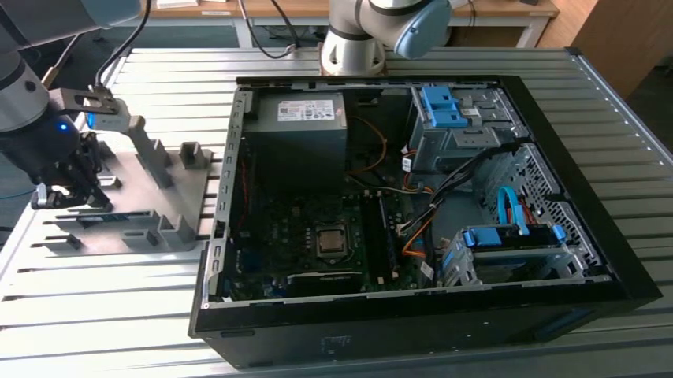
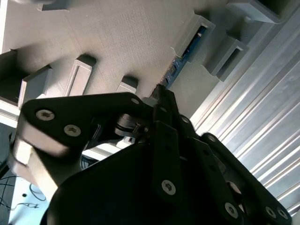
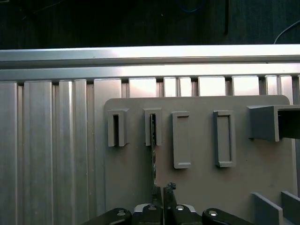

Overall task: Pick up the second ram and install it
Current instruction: 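Pick up the second ram and move it above second insertion slot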

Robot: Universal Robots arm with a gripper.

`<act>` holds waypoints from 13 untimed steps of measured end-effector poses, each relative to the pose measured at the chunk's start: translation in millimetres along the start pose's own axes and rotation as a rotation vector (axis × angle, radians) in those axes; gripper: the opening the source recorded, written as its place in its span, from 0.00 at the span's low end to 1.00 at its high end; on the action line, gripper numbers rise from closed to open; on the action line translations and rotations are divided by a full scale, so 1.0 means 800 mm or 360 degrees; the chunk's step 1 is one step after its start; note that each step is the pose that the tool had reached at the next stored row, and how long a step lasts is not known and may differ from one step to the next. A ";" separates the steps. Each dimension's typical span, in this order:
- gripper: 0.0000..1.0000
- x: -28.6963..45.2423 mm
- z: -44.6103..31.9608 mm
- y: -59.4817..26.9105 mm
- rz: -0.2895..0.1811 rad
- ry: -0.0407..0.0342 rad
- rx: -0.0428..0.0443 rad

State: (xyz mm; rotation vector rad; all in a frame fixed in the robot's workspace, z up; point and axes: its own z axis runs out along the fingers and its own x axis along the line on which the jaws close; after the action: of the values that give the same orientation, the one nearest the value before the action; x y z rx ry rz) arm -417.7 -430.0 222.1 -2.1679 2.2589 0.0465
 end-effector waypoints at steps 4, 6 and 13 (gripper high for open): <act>0.23 0.0000 0.0000 0.000 0.0000 0.0000 0.0000; 0.29 0.0000 0.0000 0.000 -0.0002 0.0000 0.0000; 0.29 0.0001 0.0008 0.000 -0.0151 0.0008 -0.0004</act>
State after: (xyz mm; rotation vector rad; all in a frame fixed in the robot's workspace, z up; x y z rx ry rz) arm -417.6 -430.0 221.5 -2.2754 2.1563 0.0435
